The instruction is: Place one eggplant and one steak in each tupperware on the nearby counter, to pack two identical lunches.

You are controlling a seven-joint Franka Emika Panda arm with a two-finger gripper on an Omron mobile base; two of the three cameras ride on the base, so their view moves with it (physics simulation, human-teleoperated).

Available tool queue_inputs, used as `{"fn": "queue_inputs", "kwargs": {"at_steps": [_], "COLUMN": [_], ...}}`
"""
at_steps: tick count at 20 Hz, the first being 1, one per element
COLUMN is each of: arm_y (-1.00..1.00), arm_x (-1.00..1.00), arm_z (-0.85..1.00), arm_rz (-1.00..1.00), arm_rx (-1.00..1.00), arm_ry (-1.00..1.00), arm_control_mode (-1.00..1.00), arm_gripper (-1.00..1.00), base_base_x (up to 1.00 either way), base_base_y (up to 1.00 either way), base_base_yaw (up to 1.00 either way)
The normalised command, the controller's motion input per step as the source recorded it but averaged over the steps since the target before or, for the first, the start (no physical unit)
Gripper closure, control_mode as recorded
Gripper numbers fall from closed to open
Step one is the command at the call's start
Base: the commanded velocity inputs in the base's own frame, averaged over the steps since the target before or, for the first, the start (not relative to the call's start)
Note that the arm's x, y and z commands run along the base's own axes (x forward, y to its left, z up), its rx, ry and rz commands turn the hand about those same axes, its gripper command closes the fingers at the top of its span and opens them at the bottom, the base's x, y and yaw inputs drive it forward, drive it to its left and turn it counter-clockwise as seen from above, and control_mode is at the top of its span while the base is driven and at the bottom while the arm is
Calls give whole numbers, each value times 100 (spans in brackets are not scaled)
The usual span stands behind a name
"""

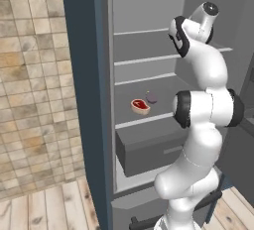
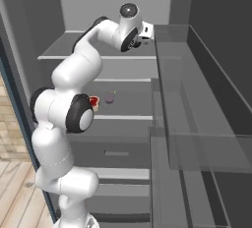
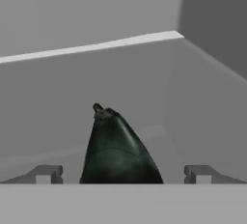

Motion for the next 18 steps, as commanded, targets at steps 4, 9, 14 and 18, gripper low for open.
{"fn": "queue_inputs", "kwargs": {"at_steps": [4, 9, 14, 18], "arm_y": [12, 29, 17, 18], "arm_x": [20, 21, -8, -79], "arm_z": [-64, -80, -70, -72], "arm_rz": [0, 0, 0, 0], "arm_rx": [0, -3, -4, -3], "arm_ry": [18, 17, 0, -13], "arm_control_mode": [-100, -100, -100, -100], "arm_gripper": [100, 100, 100, 100], "base_base_x": [0, 0, 0, 0], "base_base_y": [0, 0, 0, 0], "base_base_yaw": [0, 0, 0, 0]}}
